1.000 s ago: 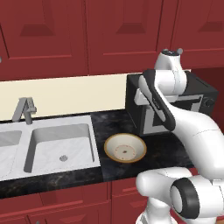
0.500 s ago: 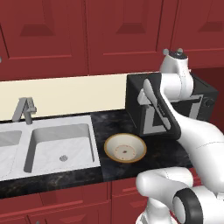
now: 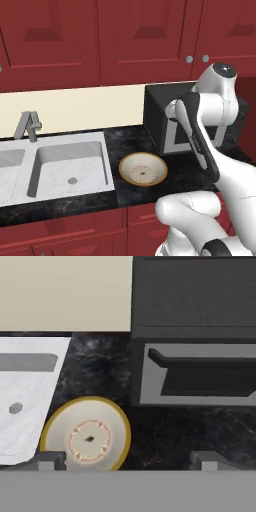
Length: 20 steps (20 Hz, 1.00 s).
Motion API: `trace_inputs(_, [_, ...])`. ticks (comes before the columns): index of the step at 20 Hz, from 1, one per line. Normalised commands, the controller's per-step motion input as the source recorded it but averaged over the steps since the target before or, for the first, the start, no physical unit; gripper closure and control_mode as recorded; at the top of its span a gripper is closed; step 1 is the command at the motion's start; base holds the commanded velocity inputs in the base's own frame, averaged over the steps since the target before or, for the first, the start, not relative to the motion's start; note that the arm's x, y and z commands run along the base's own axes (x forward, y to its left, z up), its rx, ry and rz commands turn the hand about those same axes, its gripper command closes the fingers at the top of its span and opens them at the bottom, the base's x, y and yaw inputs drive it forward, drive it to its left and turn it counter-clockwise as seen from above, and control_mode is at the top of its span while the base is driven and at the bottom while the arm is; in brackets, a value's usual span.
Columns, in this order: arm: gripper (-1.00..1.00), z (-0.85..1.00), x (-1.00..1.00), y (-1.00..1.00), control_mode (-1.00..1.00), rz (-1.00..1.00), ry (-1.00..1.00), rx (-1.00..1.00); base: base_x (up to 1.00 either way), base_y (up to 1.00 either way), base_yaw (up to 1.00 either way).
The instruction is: Open the cabinet. Pick the mango and tangerine from the cabinet and place them into the bowl. Then close the cabinet.
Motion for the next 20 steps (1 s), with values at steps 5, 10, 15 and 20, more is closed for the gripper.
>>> trace_inputs(5, [-1.00,0.46,-0.39,0.00,-1.00,0.00,-0.32,0.00,0.00,0.00,0.00])
trace_inputs(10, [-1.00,0.47,-0.50,-0.04,-1.00,0.00,-0.40,0.00,0.00,0.00,0.00])
trace_inputs(15, [-1.00,0.54,-0.49,-0.02,-1.00,0.00,-0.44,0.00,0.00,0.00,0.00])
trace_inputs(20, [-1.00,0.59,-0.45,0.00,-1.00,0.00,-0.41,0.00,0.00,0.00,0.00])
